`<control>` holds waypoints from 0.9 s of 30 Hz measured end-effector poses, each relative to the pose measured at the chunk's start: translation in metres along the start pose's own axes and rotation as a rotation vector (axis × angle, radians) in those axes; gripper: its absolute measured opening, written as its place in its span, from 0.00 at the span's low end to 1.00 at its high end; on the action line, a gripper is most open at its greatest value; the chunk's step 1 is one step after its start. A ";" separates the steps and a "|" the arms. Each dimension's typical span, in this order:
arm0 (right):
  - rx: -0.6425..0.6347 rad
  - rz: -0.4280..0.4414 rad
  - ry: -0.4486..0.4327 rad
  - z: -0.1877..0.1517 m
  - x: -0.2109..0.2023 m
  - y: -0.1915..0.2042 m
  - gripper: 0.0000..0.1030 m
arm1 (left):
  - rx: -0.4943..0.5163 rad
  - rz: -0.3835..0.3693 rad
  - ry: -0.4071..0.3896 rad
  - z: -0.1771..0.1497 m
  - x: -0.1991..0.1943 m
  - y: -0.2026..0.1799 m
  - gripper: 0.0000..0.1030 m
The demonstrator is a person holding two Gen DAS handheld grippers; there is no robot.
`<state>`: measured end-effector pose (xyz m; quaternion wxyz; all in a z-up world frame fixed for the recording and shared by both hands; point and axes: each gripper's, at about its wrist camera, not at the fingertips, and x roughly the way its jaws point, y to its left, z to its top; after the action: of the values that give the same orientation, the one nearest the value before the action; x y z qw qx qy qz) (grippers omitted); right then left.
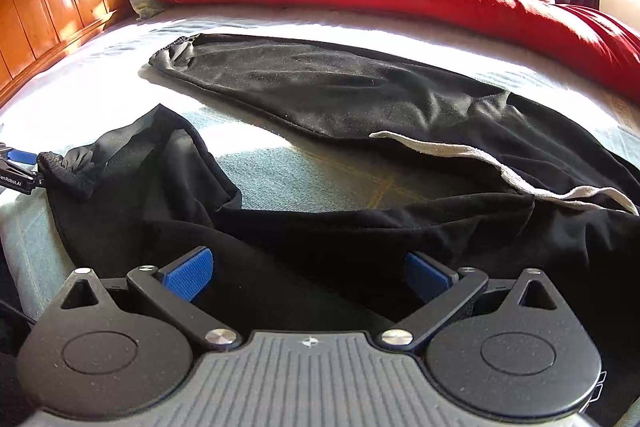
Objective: Fold clothes
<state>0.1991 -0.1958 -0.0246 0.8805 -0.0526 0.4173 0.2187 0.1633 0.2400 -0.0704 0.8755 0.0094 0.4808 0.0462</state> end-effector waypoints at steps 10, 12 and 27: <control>0.005 0.018 0.016 -0.001 0.009 -0.002 1.00 | -0.102 -0.053 -0.007 -0.007 0.010 0.019 1.00; 0.009 0.021 0.014 -0.002 0.009 -0.004 1.00 | -0.108 -0.034 0.017 -0.001 0.009 0.017 1.00; 0.016 0.041 -0.019 -0.003 -0.001 -0.011 1.00 | 0.628 0.117 -0.221 0.017 -0.065 -0.100 0.48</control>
<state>0.2009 -0.2068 -0.0269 0.8801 -0.0347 0.4117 0.2338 0.1505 0.1349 -0.0129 0.8725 0.3115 0.3723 -0.0554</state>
